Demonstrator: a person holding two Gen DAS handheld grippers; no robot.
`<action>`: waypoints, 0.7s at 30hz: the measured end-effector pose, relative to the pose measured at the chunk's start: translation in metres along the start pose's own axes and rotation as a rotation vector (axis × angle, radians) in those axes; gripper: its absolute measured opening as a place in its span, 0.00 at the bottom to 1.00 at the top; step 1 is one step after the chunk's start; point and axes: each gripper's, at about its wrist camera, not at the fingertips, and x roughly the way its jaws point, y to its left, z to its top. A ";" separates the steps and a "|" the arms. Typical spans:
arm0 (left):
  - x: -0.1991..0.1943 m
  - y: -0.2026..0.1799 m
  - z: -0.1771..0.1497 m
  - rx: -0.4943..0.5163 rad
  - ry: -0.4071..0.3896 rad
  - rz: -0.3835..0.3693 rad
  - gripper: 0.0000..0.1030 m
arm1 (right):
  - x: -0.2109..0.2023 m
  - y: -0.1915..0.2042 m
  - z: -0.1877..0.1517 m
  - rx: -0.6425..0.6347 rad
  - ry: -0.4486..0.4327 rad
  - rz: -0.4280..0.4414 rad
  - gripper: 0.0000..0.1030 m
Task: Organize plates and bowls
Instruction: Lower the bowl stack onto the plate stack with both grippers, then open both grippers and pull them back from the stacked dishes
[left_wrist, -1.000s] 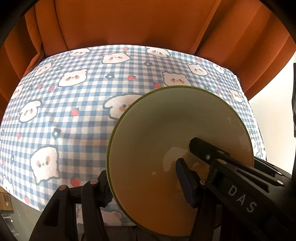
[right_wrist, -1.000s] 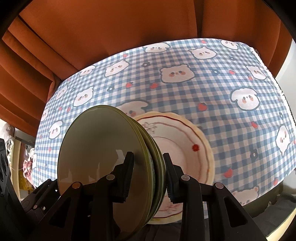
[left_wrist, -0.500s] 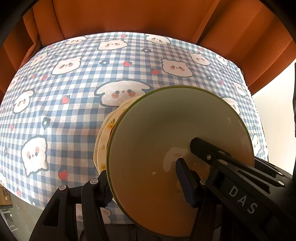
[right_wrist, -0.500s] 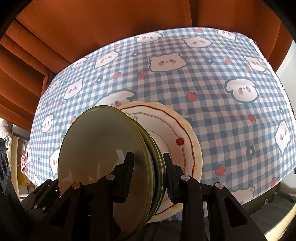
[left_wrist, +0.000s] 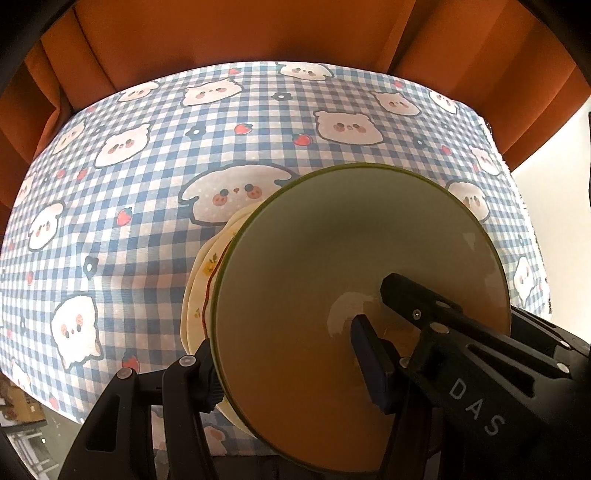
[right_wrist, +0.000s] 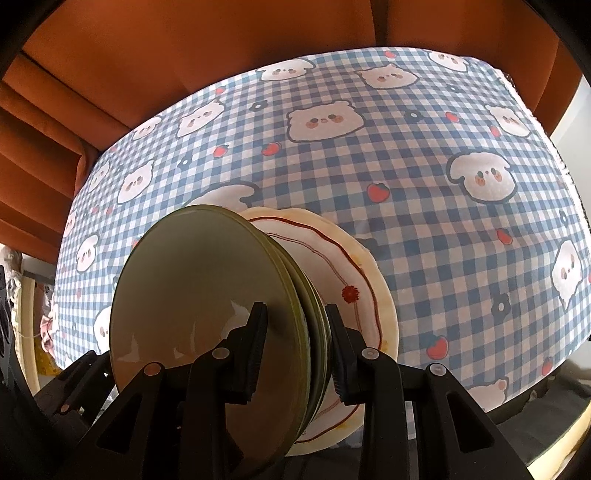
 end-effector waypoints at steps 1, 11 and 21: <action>0.000 -0.002 -0.001 -0.001 0.000 0.012 0.58 | 0.000 -0.002 0.000 0.000 0.002 0.010 0.34; 0.001 -0.015 -0.006 -0.036 0.004 0.099 0.62 | -0.001 -0.017 -0.003 -0.034 0.011 0.084 0.34; -0.012 -0.008 -0.015 -0.043 -0.043 0.123 0.71 | -0.016 -0.020 -0.014 -0.025 -0.055 0.036 0.62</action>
